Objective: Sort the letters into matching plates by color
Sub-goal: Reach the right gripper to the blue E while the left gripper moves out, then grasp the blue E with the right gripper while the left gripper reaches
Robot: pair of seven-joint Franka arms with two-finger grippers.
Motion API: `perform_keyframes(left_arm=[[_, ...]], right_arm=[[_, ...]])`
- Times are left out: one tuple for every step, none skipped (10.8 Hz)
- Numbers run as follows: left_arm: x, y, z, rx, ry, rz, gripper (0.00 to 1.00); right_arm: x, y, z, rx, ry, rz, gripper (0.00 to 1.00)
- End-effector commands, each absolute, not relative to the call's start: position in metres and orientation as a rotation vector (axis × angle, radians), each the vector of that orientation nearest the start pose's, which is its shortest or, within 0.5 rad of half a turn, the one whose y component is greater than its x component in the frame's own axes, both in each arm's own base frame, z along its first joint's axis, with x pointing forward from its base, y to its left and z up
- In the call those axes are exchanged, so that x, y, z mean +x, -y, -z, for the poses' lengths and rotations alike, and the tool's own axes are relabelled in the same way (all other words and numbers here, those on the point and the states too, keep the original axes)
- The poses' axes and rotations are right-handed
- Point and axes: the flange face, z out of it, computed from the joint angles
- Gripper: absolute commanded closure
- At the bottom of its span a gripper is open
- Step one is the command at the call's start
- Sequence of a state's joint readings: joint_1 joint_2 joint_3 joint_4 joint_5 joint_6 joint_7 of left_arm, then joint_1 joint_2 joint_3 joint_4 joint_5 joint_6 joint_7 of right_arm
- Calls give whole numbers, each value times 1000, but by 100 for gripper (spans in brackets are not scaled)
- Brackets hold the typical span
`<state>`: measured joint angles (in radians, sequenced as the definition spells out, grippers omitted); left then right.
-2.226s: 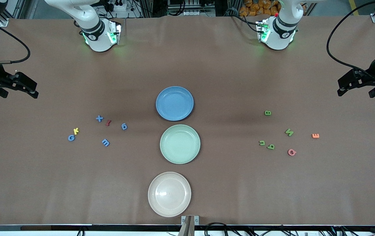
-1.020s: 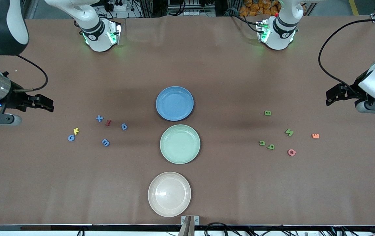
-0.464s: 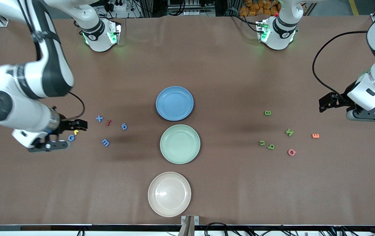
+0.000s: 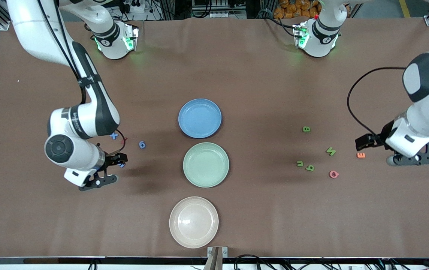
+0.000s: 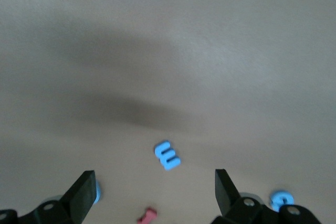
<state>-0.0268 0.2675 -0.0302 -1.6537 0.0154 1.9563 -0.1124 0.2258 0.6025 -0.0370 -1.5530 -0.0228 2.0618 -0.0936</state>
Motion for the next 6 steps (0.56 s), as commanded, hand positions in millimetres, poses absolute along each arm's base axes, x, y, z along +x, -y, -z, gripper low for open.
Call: perform_keyframes(left_arm=[[690,29,-429,-3138,243,50,0],[701,30,-411,-3133,261,31,0],[707,35,-396,-3126,340,43,0],[712,40,-381,-3102,537,62,0],[715,54,-364,-3051,791,63,0],[716,60,-350,-2991,999,50,0]], right_arm=[[675,-132,-239,-3102,697,-118,0],[668,-127,-226,-3086,750,-131,0],[663,-125,-221,-3078,776,-141,0],[659,-125,-217,-3076,782,-158,0],[653,-123,-211,-3073,786,-168,0],[645,-121,-203,-3063,822,-150,0]])
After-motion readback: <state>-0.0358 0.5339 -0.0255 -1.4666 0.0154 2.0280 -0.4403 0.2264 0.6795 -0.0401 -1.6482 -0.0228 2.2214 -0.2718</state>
